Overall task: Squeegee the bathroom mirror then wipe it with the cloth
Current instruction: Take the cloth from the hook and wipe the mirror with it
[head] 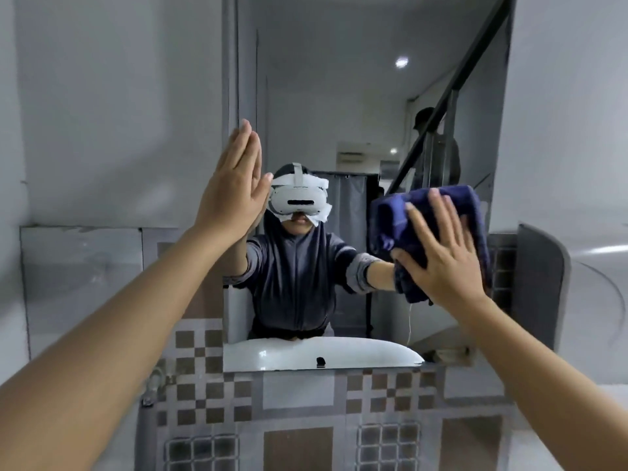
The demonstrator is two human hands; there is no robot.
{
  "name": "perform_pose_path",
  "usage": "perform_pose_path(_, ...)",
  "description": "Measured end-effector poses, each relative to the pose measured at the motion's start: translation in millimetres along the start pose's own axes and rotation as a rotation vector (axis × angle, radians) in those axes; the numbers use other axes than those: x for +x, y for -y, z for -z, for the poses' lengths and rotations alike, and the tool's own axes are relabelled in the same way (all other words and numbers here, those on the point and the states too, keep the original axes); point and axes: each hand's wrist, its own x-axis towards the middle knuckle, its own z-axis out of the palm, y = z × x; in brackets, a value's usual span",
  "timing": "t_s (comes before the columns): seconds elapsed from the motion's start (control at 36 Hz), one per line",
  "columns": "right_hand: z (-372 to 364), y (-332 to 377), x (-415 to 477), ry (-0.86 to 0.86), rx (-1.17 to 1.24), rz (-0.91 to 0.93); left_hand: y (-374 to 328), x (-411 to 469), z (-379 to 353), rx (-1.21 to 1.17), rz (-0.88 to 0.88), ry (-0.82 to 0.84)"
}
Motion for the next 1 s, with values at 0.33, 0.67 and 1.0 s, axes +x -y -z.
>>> perform_pose_path(0.33, -40, 140, -50, -0.121, 0.397, -0.803, 2, -26, 1, 0.017, -0.026, 0.080)
perform_pose_path(0.67, -65, 203, -68, 0.052, 0.112, 0.446, 5, -29, 3, -0.034, -0.047, 0.109)
perform_pose_path(1.0, -34, 39, -81, 0.108, -0.106, 0.562, -3, -33, -15, -0.047, 0.072, 0.043)
